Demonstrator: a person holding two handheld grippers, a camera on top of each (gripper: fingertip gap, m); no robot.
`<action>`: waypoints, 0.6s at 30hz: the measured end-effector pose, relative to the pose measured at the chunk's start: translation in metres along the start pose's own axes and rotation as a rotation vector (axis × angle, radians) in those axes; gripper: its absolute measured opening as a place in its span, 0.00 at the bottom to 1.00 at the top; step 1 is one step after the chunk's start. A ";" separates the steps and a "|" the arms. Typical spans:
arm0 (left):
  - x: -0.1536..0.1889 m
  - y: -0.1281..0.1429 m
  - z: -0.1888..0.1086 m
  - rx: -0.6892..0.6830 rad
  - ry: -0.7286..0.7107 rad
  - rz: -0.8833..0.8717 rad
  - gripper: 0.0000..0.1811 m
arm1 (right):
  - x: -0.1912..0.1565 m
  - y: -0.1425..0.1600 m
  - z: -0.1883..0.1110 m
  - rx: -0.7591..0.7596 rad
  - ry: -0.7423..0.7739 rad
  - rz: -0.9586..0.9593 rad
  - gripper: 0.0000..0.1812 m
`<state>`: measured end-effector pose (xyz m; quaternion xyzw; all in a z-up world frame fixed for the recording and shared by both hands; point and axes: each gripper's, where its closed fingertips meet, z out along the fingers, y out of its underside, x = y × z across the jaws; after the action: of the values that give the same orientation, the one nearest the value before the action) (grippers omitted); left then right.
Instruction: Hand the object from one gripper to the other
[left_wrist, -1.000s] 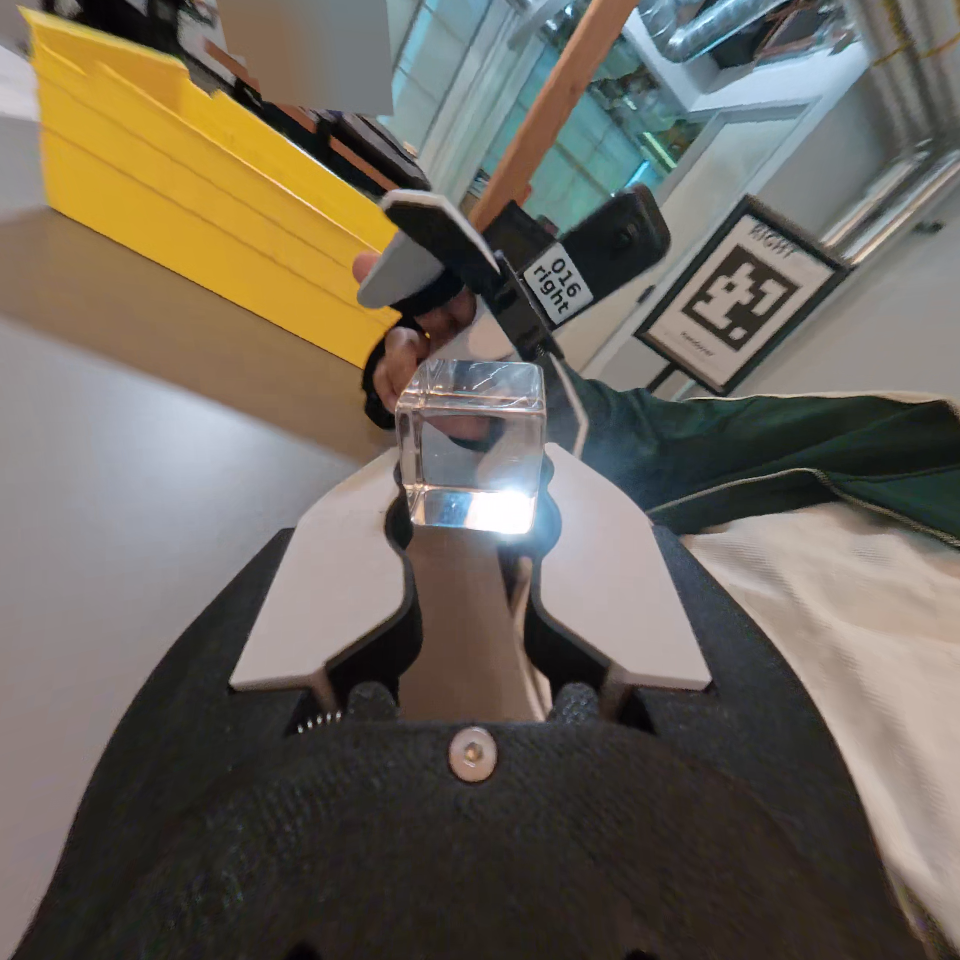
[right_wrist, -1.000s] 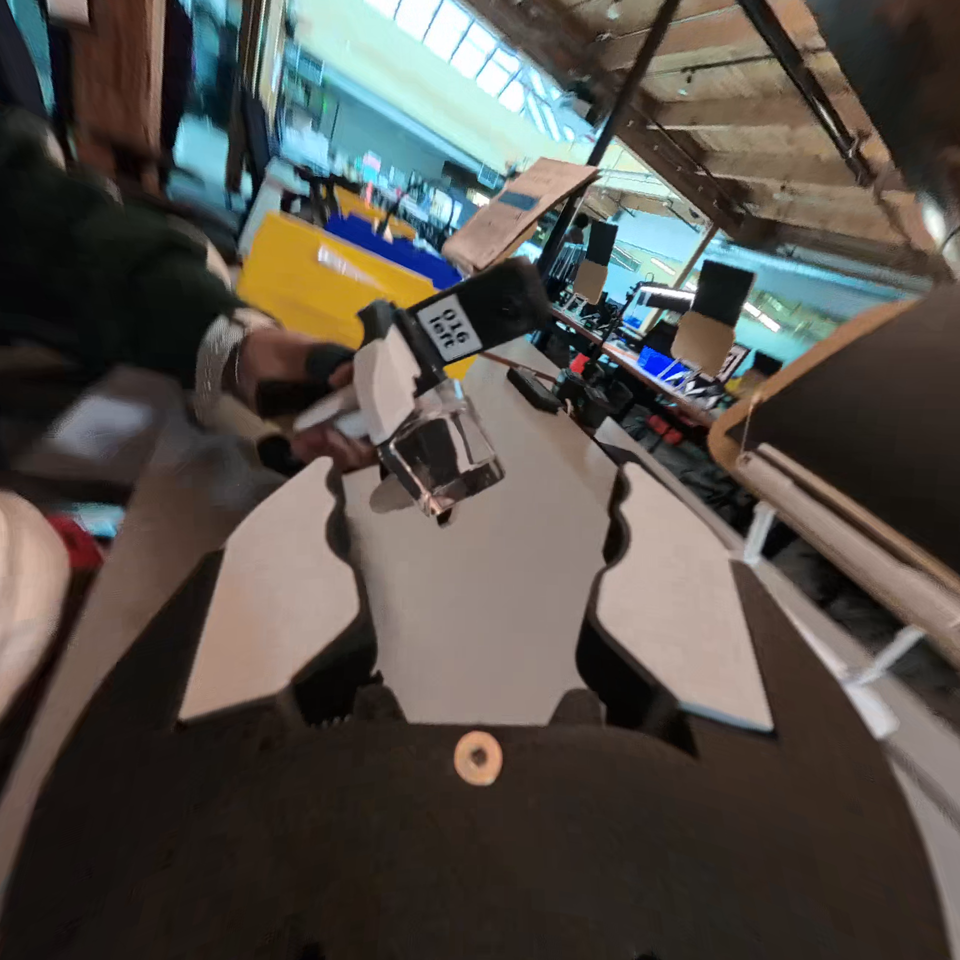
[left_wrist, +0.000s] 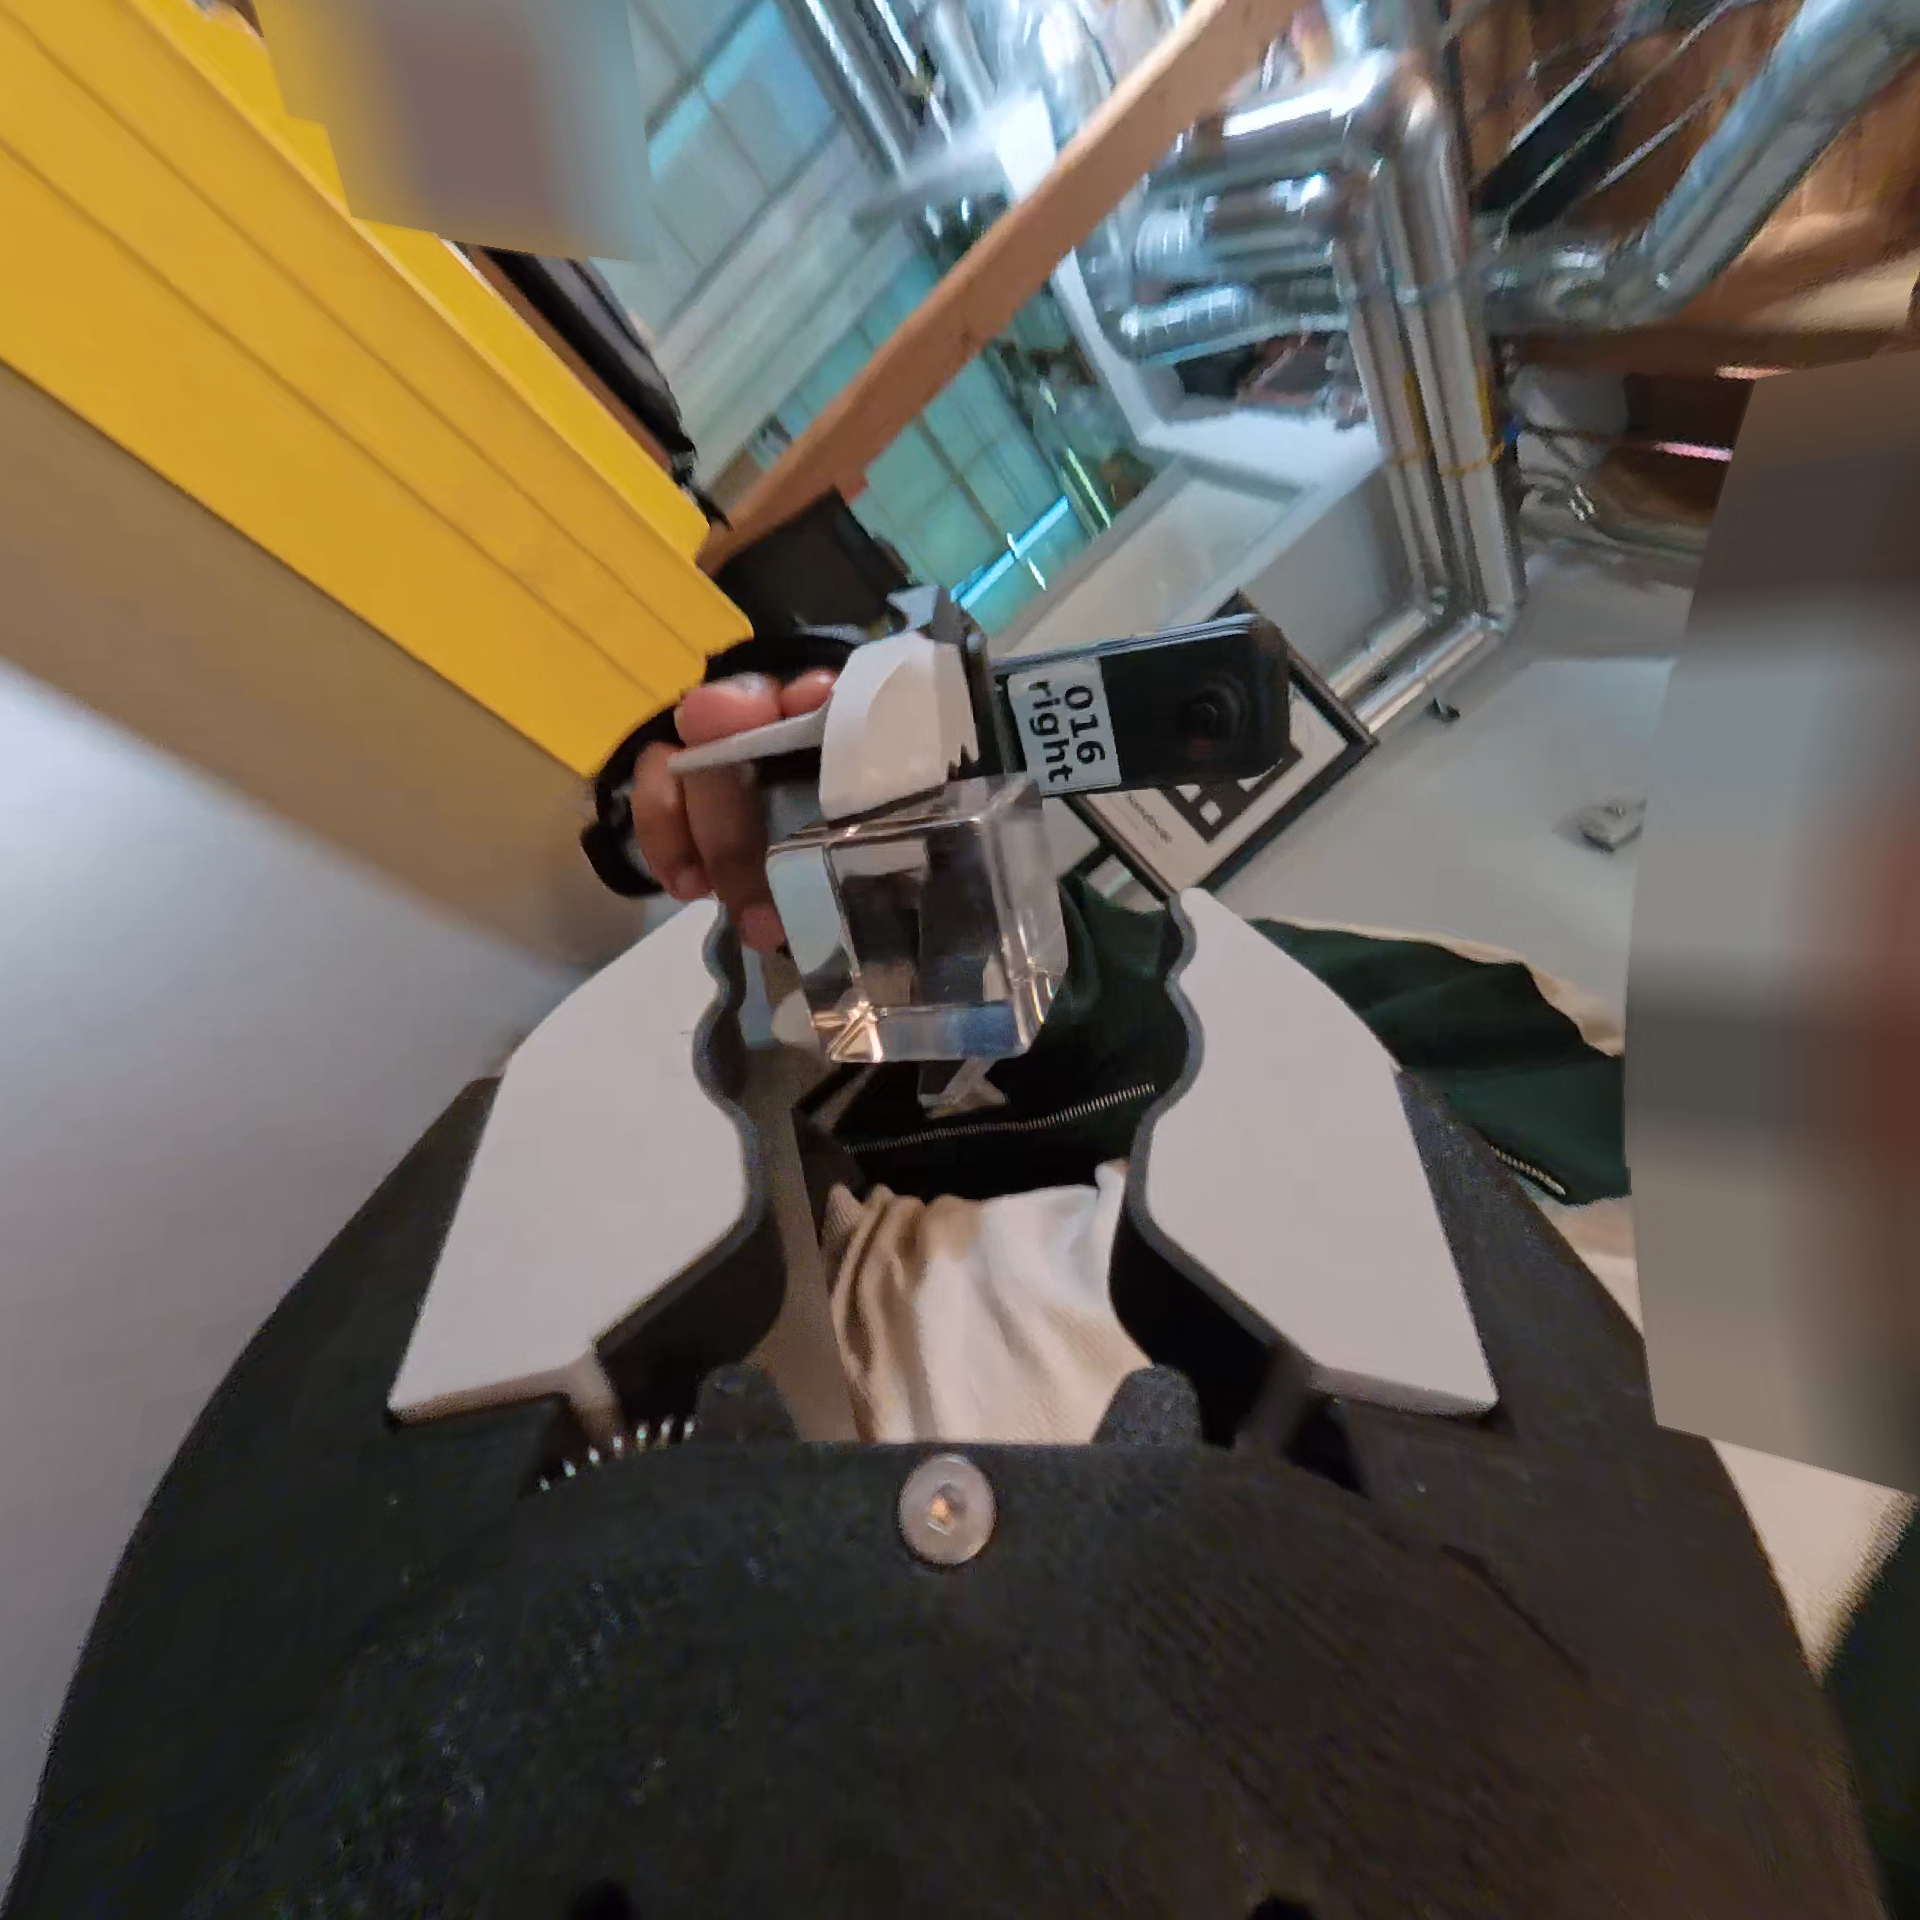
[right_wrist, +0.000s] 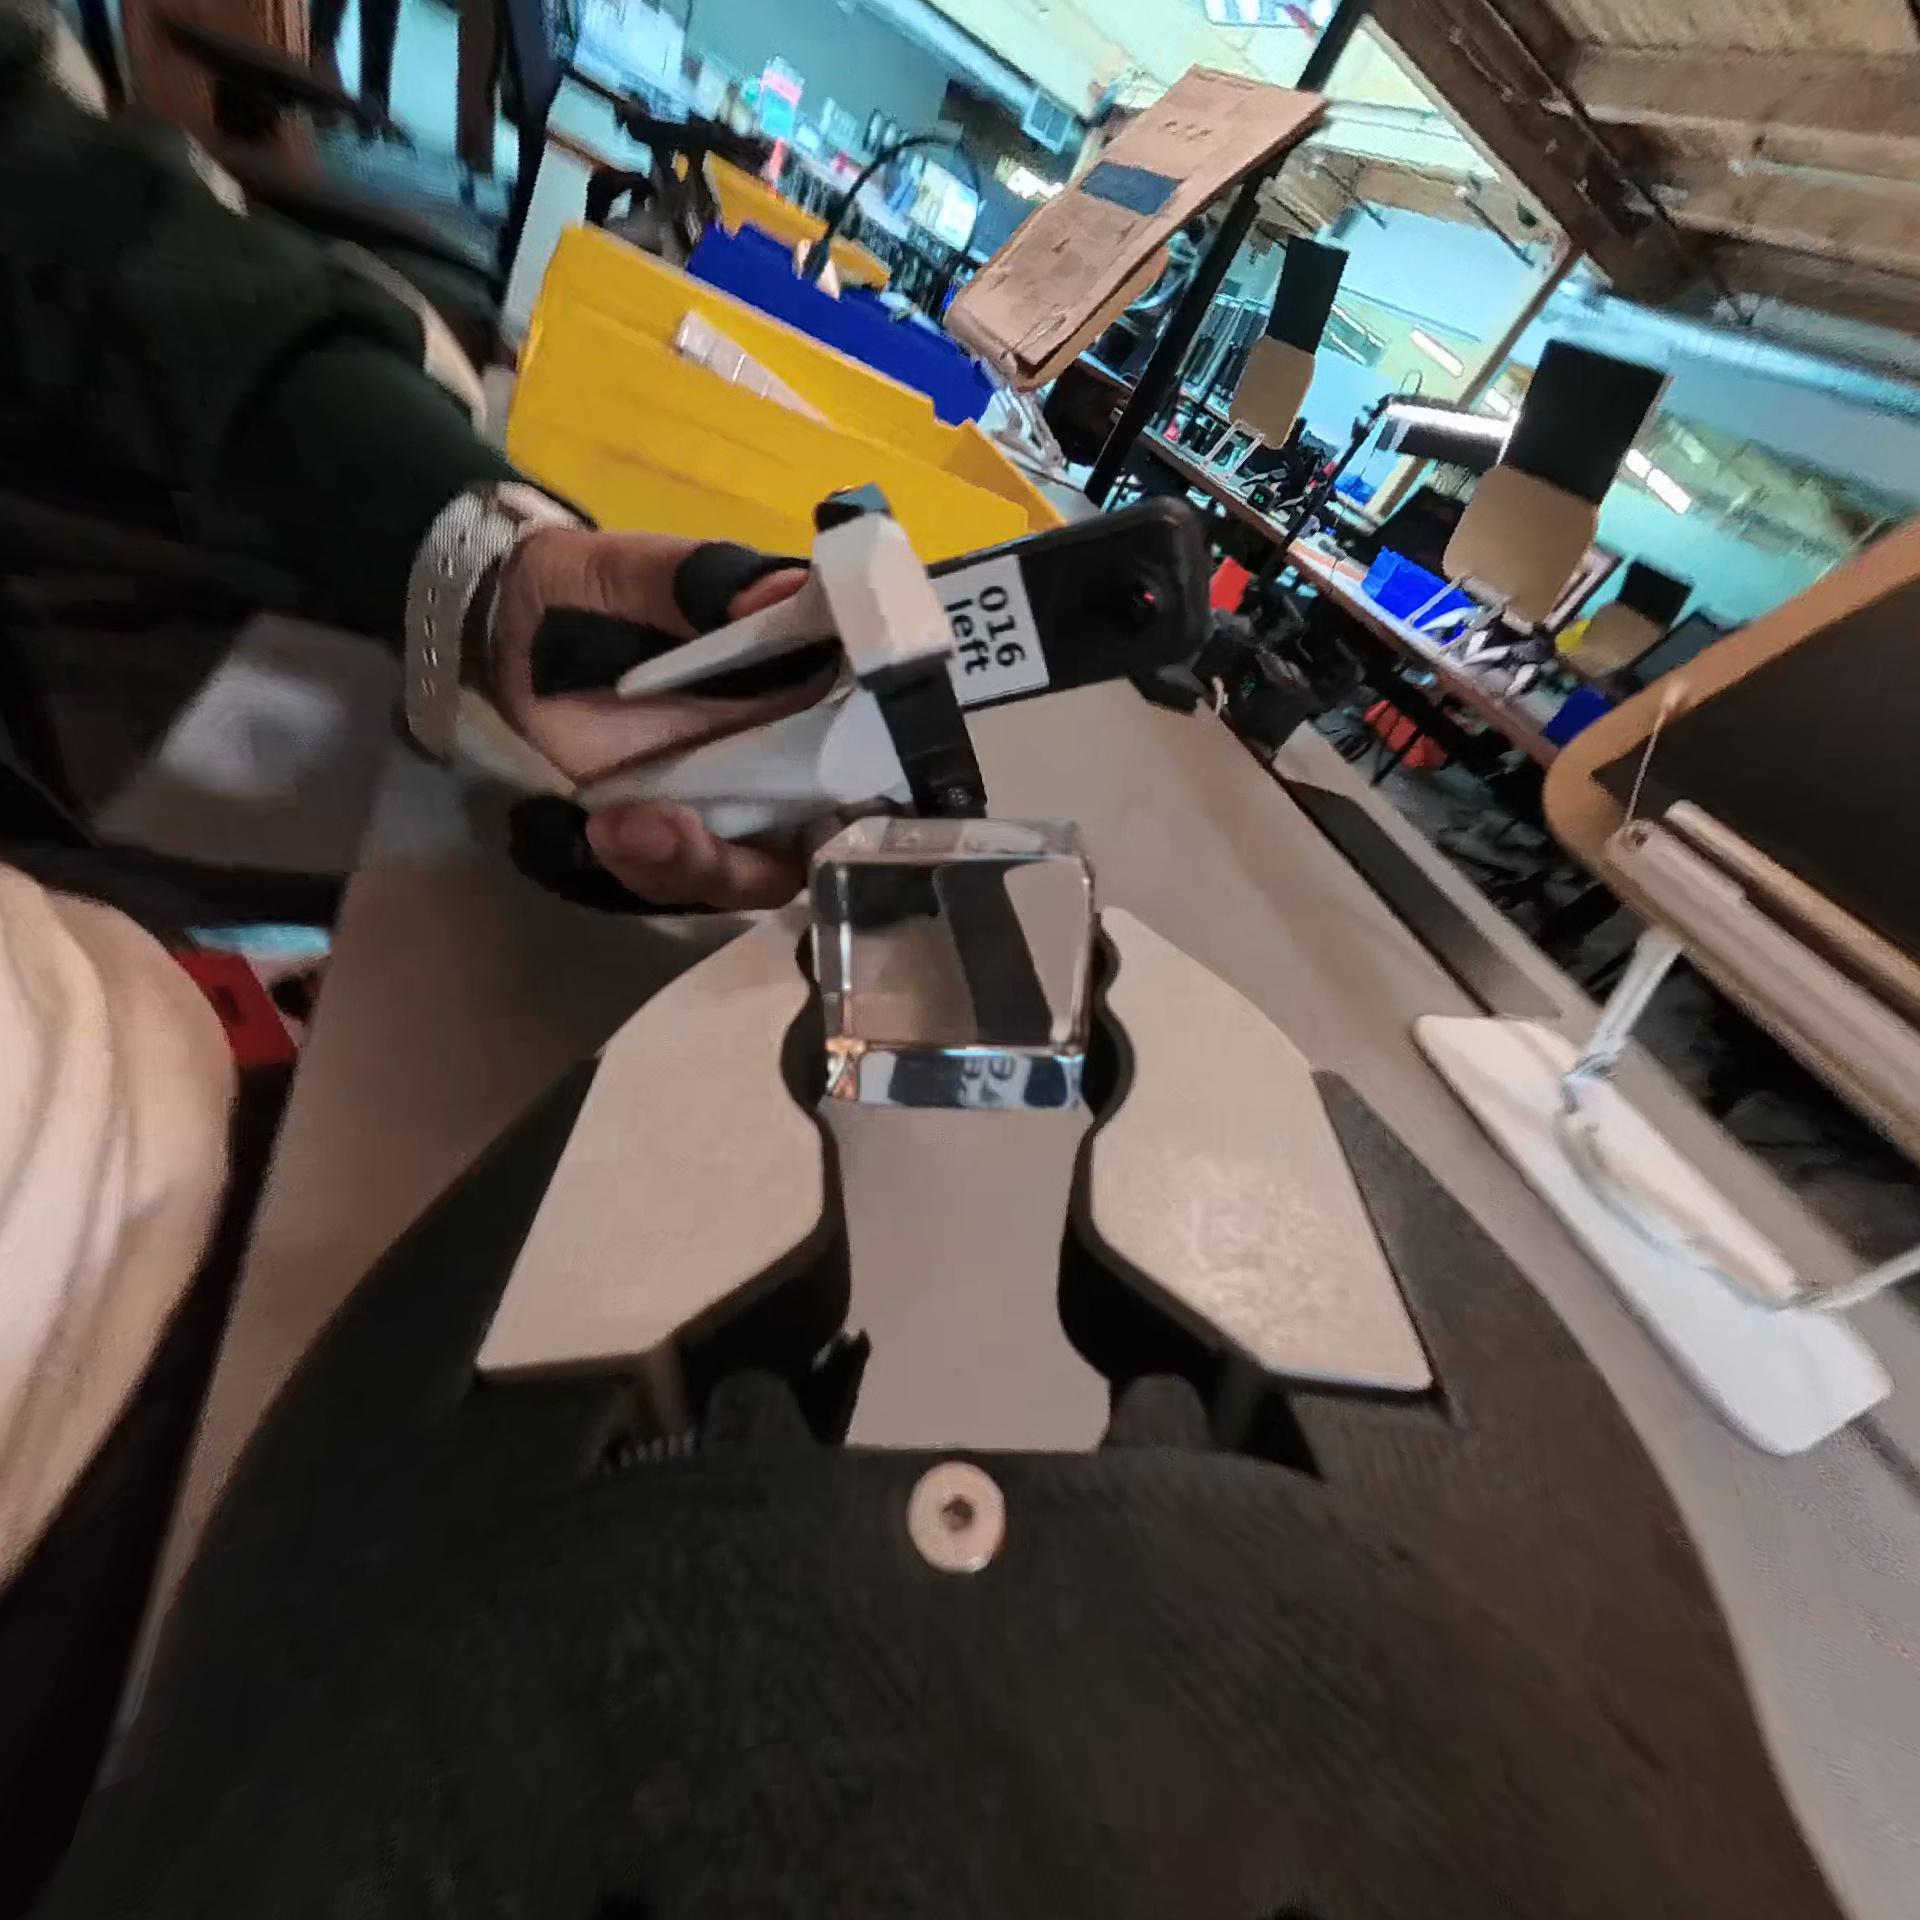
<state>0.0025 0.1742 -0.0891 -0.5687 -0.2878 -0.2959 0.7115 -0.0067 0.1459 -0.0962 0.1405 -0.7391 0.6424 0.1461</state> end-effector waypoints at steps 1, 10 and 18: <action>-0.001 -0.006 -0.004 0.034 -0.011 0.016 0.43 | 0.003 -0.001 -0.002 0.023 -0.010 0.090 0.26; -0.004 -0.032 -0.023 0.167 -0.087 0.162 0.42 | 0.015 -0.010 -0.008 0.277 -0.195 0.768 0.26; 0.001 -0.017 -0.011 0.037 -0.165 0.374 0.40 | -0.001 -0.014 -0.001 0.249 -0.238 0.728 0.26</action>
<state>-0.0089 0.1608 -0.0795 -0.6214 -0.2399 -0.1059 0.7383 -0.0004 0.1453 -0.0836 -0.0405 -0.6688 0.7161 -0.1956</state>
